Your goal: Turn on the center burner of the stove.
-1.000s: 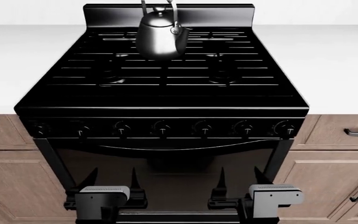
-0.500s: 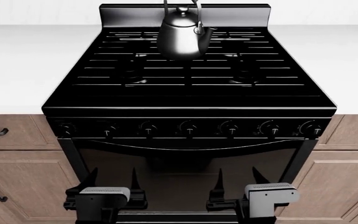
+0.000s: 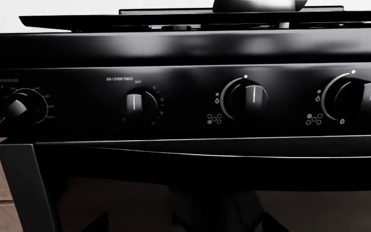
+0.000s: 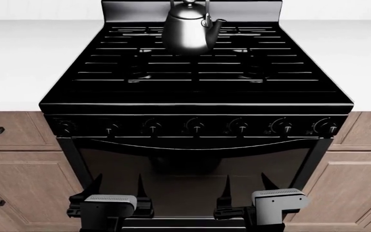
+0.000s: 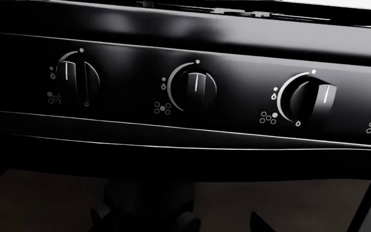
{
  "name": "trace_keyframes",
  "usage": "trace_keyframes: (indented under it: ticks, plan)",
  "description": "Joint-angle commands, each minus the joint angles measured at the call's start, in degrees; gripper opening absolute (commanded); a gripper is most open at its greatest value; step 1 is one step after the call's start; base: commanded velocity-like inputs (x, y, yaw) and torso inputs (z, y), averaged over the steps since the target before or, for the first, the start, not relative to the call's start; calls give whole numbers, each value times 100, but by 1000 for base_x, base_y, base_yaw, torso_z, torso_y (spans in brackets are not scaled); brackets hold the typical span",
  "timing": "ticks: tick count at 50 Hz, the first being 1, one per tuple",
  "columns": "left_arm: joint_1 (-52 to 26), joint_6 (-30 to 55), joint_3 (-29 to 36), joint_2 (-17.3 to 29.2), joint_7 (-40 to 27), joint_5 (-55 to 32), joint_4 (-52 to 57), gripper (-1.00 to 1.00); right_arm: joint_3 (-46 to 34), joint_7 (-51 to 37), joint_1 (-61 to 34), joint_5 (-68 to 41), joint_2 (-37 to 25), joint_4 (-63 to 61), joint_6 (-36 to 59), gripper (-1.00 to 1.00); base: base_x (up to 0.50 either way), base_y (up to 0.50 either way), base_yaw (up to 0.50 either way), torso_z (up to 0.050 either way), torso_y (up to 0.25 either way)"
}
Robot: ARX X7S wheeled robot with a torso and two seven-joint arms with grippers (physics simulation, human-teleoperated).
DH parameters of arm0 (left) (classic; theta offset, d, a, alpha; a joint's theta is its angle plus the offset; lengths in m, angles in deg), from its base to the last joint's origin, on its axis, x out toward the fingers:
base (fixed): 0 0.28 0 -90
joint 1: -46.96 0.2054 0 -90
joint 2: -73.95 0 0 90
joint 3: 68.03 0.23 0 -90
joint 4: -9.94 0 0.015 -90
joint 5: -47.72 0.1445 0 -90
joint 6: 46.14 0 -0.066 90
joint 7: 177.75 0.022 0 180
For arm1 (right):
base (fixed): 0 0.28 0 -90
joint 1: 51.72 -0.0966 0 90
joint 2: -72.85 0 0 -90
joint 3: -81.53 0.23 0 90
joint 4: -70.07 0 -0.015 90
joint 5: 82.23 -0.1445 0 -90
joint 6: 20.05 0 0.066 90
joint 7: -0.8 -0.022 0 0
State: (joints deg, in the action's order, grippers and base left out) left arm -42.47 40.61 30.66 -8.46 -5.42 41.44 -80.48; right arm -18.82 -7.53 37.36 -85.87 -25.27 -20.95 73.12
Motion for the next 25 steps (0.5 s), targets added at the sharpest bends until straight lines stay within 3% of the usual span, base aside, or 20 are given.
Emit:
trace_keyframes:
  ticks: [1, 25]
  plan:
    - [-14, -10, 58, 45, -69, -20, -22, 100, -48, -55, -7, -32, -44, -1, -6, 100, 0, 0, 0, -39, -4]
    - [-41, -8, 161, 125, -164, -93, -66, 100, -132, -135, -19, -120, -119, 12, -32, 100, 0, 0, 0, -49, -6]
